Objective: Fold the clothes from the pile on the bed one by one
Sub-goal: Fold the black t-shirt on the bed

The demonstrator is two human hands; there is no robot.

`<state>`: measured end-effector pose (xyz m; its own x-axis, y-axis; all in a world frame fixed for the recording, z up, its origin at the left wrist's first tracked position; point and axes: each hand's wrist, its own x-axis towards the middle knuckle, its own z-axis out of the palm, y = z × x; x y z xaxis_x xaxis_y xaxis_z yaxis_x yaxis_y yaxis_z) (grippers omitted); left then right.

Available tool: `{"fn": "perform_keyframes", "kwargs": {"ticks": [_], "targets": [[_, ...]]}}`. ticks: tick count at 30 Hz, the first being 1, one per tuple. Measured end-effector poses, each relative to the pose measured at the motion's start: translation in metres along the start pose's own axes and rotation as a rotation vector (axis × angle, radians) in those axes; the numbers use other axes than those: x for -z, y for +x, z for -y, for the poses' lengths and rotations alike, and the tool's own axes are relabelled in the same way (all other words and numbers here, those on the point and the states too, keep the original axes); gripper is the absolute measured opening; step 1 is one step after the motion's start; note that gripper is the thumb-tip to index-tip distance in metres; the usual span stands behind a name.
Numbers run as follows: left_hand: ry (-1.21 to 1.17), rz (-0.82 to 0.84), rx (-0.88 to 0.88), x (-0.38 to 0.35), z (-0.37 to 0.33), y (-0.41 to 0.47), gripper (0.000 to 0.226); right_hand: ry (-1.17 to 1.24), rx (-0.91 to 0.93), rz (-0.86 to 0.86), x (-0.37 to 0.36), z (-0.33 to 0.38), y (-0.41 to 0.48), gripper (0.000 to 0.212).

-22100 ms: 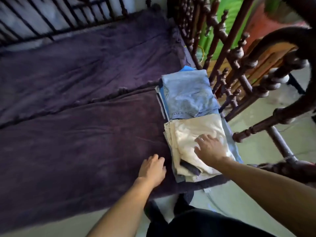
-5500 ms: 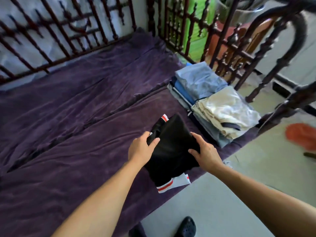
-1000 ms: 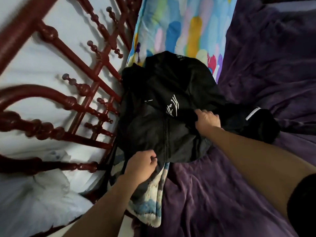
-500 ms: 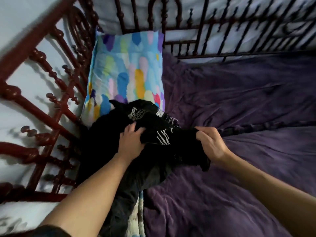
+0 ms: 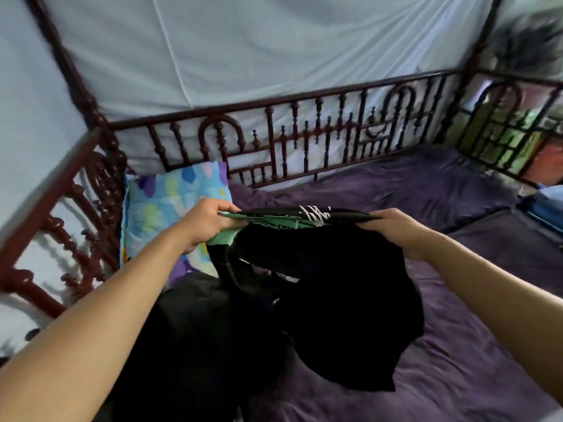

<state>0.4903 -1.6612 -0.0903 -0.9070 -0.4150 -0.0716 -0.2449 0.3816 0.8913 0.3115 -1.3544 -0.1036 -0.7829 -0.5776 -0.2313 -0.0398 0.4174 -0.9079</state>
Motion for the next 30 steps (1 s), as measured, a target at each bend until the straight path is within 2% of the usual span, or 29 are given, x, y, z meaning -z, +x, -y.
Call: {"fn": "perform_keyframes", "kwargs": {"ticks": [1, 3, 6, 8, 10, 12, 13, 14, 15, 17, 20, 23, 24, 26, 27, 28, 30], "targets": [[0.010, 0.011, -0.002, 0.004, -0.015, -0.005, 0.013, 0.128, -0.036, 0.007, 0.008, 0.012, -0.002, 0.014], [0.070, 0.006, 0.005, 0.010, -0.035, -0.013, 0.033, 0.264, -0.038, 0.048, 0.020, 0.038, -0.013, 0.020], [0.038, -0.172, -0.073, 0.012, -0.052, -0.018, 0.054, 0.284, 0.086, 0.213, 0.036, 0.067, -0.029, 0.030], [-0.089, -0.366, -0.172, 0.017, -0.065, -0.020, 0.064, -0.038, 0.206, 0.292, 0.044, 0.079, -0.037, 0.039], [-0.147, -0.478, -0.230, 0.022, -0.082, -0.022, 0.063, -0.526, 0.257, 0.212, 0.044, 0.070, -0.033, 0.037], [-0.114, -0.549, -0.235, 0.024, -0.092, -0.024, 0.047, -0.860, 0.191, 0.102, 0.041, 0.039, -0.020, 0.033], [-0.102, -0.595, -0.230, 0.023, -0.092, -0.025, 0.042, -0.925, 0.141, 0.067, 0.042, 0.017, -0.012, 0.033], [-0.096, -0.640, -0.216, 0.023, -0.090, -0.027, 0.042, -0.934, 0.098, 0.055, 0.043, -0.005, -0.006, 0.028], [-0.069, -0.676, -0.202, 0.022, -0.086, -0.030, 0.043, -0.838, 0.059, 0.050, 0.046, -0.021, -0.003, 0.018], [0.106, -0.701, -0.139, 0.019, -0.073, -0.037, 0.041, -0.482, 0.006, -0.009, 0.053, -0.033, -0.007, 0.008], [0.371, -0.573, 0.061, 0.013, -0.050, -0.047, 0.038, -0.175, 0.135, -0.140, 0.057, -0.008, -0.015, 0.013], [0.668, -0.319, 0.208, -0.004, -0.036, -0.054, 0.015, -0.051, 0.301, 0.009, 0.046, 0.047, -0.033, 0.018], [0.707, -0.215, 0.186, -0.016, -0.037, -0.055, 0.031, -0.036, 0.344, 0.061, 0.042, 0.064, -0.040, 0.017], [0.523, 0.035, 0.038, -0.051, -0.049, -0.061, 0.064, -0.024, 0.399, 0.134, 0.033, 0.093, -0.051, 0.017], [0.348, 0.157, -0.019, -0.071, -0.061, -0.064, 0.064, -0.029, 0.421, 0.164, 0.028, 0.105, -0.056, 0.016], [0.183, 0.241, -0.066, -0.090, -0.070, -0.067, 0.054, -0.045, 0.443, 0.195, 0.023, 0.114, -0.061, 0.016], [-0.054, 0.195, -0.082, -0.121, -0.083, -0.066, 0.025, -0.106, 0.473, 0.223, 0.018, 0.124, -0.069, 0.011]]}}
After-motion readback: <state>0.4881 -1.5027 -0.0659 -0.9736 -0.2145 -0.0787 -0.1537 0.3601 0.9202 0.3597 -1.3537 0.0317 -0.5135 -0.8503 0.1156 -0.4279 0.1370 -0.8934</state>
